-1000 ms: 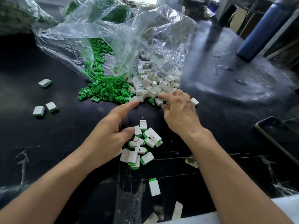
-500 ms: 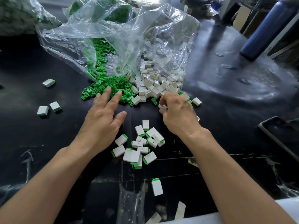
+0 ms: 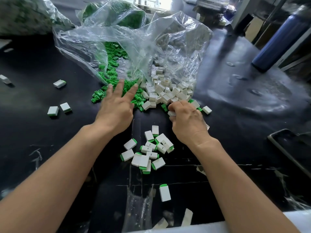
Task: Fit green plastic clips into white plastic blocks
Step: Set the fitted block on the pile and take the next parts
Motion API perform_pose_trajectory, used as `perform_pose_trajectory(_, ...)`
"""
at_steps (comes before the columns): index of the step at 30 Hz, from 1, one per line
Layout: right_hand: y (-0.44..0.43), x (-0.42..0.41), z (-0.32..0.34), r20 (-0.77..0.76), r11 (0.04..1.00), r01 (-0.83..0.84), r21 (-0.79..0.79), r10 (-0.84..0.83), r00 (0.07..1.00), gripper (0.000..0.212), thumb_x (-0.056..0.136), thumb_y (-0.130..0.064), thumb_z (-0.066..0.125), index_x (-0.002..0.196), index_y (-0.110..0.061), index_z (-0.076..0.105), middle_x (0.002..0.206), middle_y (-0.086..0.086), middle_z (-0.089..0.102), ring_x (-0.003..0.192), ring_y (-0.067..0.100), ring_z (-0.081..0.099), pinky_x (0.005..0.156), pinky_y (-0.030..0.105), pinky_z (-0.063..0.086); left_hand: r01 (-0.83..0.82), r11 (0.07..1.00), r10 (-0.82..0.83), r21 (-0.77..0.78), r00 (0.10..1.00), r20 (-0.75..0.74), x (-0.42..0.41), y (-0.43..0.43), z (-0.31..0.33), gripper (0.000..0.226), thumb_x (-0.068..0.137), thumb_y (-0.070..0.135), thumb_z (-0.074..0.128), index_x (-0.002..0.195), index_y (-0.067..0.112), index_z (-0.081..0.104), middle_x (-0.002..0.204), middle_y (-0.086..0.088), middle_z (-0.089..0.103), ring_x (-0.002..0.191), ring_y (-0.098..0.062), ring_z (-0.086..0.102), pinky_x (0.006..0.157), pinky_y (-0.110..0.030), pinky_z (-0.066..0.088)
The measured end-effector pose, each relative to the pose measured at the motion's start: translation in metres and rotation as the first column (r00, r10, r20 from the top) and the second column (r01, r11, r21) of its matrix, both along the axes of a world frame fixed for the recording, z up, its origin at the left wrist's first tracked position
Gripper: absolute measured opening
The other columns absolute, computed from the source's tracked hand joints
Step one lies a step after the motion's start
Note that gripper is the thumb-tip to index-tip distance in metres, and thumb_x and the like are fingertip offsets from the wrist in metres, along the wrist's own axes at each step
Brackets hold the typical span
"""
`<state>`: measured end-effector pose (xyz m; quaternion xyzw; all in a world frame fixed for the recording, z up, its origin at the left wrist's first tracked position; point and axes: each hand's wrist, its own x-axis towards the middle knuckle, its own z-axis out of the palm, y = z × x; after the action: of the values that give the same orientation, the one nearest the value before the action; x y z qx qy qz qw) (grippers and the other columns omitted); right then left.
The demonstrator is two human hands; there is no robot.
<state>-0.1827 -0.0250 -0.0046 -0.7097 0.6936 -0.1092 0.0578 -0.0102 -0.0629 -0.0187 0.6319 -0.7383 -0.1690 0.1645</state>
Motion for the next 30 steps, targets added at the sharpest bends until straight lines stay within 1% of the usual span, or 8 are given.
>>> perform_pose_trajectory(5,0.002,-0.003,0.0,-0.006,1.0,-0.018,-0.005,0.018,1.0,0.03,0.089,-0.007,0.049,0.119,-0.014,0.052,0.119,0.005,0.052,0.11,0.024,0.046,0.091,0.03,0.03,0.132,0.987,-0.132,-0.097,0.991,0.004,-0.009,0.007,-0.003,0.053,0.094,-0.004,0.036,0.143,0.017,0.034,0.153,-0.003,0.027,0.142,-0.022,0.014,0.114,-0.031,0.009)
perform_pose_trajectory(8,0.002,-0.002,0.0,0.024,1.0,-0.02,-0.012,0.02,1.0,0.033,0.088,-0.005,0.049,0.119,-0.013,0.053,0.119,0.007,0.054,0.11,0.025,0.046,0.093,0.03,0.031,0.151,0.969,-0.152,-0.193,0.988,0.009,-0.009,0.024,-0.004,0.048,0.093,-0.005,0.042,0.136,0.016,0.046,0.144,-0.002,0.043,0.136,-0.022,0.029,0.109,-0.035,0.024)
perform_pose_trajectory(12,0.004,0.001,0.001,0.13,0.999,-0.035,-0.016,0.037,0.991,0.035,0.086,-0.005,0.054,0.12,-0.014,0.054,0.117,0.008,0.057,0.11,0.025,0.048,0.096,0.033,0.034,0.098,0.96,-0.108,-0.263,0.994,-0.025,-0.009,0.037,0.003,0.03,0.091,0.003,0.053,0.115,0.015,0.066,0.13,-0.002,0.058,0.122,-0.022,0.05,0.098,-0.033,0.04)
perform_pose_trajectory(18,0.007,0.0,0.004,0.287,0.998,-0.041,-0.044,0.052,0.956,0.038,0.088,-0.003,0.052,0.123,-0.017,0.056,0.115,0.006,0.055,0.11,0.02,0.048,0.095,0.025,0.033,-0.006,0.949,-0.025,-0.316,0.995,-0.096,-0.009,0.039,0.019,0.02,0.087,0.011,0.061,0.103,0.01,0.072,0.121,-0.007,0.064,0.117,-0.024,0.052,0.099,-0.026,0.033)
perform_pose_trajectory(21,0.009,0.002,0.007,0.381,0.996,-0.04,-0.076,0.066,0.922,0.029,0.088,-0.002,0.053,0.114,-0.014,0.061,0.101,0.0,0.053,0.102,0.019,0.053,0.092,0.026,0.04,-0.101,0.948,0.041,-0.303,0.979,-0.198,-0.009,0.045,0.031,0.014,0.082,0.014,0.066,0.094,0.013,0.075,0.096,-0.002,0.071,0.093,-0.021,0.062,0.086,-0.028,0.044)
perform_pose_trajectory(23,0.01,0.003,0.009,0.44,0.994,-0.047,-0.098,0.086,0.894,0.027,0.086,-0.001,0.056,0.109,-0.013,0.062,0.095,-0.004,0.052,0.096,0.016,0.054,0.088,0.022,0.043,-0.178,0.958,0.086,-0.227,0.927,-0.366,-0.011,0.05,0.037,0.009,0.079,0.014,0.068,0.084,0.018,0.075,0.074,0.01,0.068,0.072,-0.006,0.064,0.072,-0.019,0.051)
perform_pose_trajectory(25,0.012,0.004,0.01,0.494,0.992,-0.053,-0.118,0.105,0.863,0.026,0.086,-0.001,0.057,0.109,-0.013,0.062,0.09,-0.006,0.054,0.086,0.008,0.054,0.077,0.008,0.041,-0.193,0.973,0.103,-0.127,0.853,-0.512,-0.012,0.057,0.038,0.014,0.077,0.012,0.07,0.072,0.025,0.072,0.061,0.018,0.063,0.057,0.006,0.059,0.056,-0.004,0.044)
perform_pose_trajectory(30,0.017,0.007,0.012,0.617,0.986,-0.071,-0.15,0.149,0.773,0.027,0.085,-0.004,0.061,0.111,-0.011,0.062,0.083,-0.017,0.054,0.076,-0.004,0.053,0.074,0.0,0.04,-0.041,0.995,0.098,0.092,0.606,-0.789,-0.007,0.072,0.038,0.021,0.074,0.006,0.072,0.069,0.026,0.072,0.072,0.001,0.072,0.059,-0.006,0.061,0.054,-0.017,0.051)
